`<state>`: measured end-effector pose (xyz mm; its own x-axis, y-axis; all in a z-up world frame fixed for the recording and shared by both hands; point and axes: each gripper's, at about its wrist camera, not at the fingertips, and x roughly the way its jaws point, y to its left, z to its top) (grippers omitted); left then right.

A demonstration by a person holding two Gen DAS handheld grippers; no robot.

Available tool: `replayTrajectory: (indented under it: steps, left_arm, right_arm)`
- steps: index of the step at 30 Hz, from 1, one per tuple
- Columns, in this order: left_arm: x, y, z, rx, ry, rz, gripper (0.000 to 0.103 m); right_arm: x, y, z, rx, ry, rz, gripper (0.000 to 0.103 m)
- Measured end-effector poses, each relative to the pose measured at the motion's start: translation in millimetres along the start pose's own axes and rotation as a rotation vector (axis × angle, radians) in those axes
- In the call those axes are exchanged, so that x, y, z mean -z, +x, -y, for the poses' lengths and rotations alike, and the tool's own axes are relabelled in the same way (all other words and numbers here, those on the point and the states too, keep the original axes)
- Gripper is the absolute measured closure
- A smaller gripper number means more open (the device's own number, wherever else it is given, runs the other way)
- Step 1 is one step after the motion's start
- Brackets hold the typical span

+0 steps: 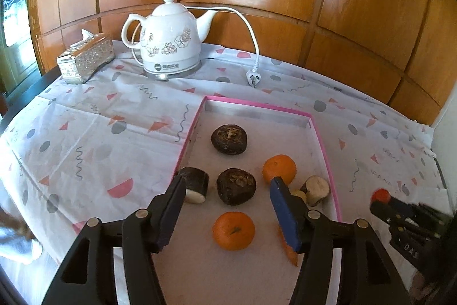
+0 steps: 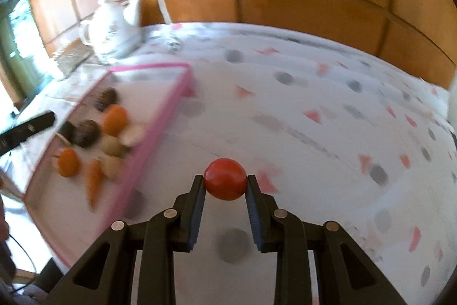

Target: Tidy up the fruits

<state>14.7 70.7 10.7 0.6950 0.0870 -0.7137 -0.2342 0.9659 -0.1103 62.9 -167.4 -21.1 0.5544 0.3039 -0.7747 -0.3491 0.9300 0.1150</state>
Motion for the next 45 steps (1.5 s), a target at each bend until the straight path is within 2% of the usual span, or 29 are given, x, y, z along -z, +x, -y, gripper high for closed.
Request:
replayTrajectory:
  steps: [6, 8, 10, 12, 16, 17, 21, 23, 27, 35, 45]
  left_arm:
    - [5, -10, -9, -0.021, -0.01, 0.012, 0.033]
    - [6, -13, -13, -0.029, -0.016, 0.017, 0.029]
    - [7, -15, -16, -0.038, -0.018, 0.018, 0.024]
    - [8, -17, -19, -0.04, -0.023, 0.021, 0.024]
    - [8, -21, -22, -0.044, -0.031, 0.03, 0.017]
    - [8, -22, -23, -0.045, -0.031, 0.034, 0.016]
    - [7, -28, -25, -0.057, -0.044, 0.049, 0.0]
    - [7, -31, -26, -0.052, -0.049, 0.057, 0.0]
    - [7, -36, -25, -0.061, -0.048, 0.065, 0.0]
    - [15, -48, -17, -0.03, -0.027, 0.079, 0.0]
    - [21, -62, -12, -0.047, -0.014, 0.112, 0.0]
  right_arm:
    - [-29, 6, -51, -0.135, -0.078, 0.009, 0.075]
    - [-34, 12, -67, -0.156, -0.106, 0.002, 0.074]
    - [-39, 20, -85, -0.163, -0.142, -0.007, 0.074]
    - [-40, 27, -96, -0.177, -0.156, -0.021, 0.074]
    - [-39, 43, -109, -0.158, -0.156, -0.056, 0.073]
    - [-38, 44, -108, -0.163, -0.15, -0.065, 0.071]
    - [-34, 41, -106, -0.176, -0.116, -0.056, 0.061]
    - [-33, 33, -104, -0.167, -0.103, -0.034, 0.053]
    - [-29, 17, -99, -0.131, -0.07, 0.013, 0.046]
    - [-13, -13, -99, 0.01, -0.057, 0.105, 0.045]
    - [-2, -21, -97, 0.034, -0.048, 0.118, 0.045]
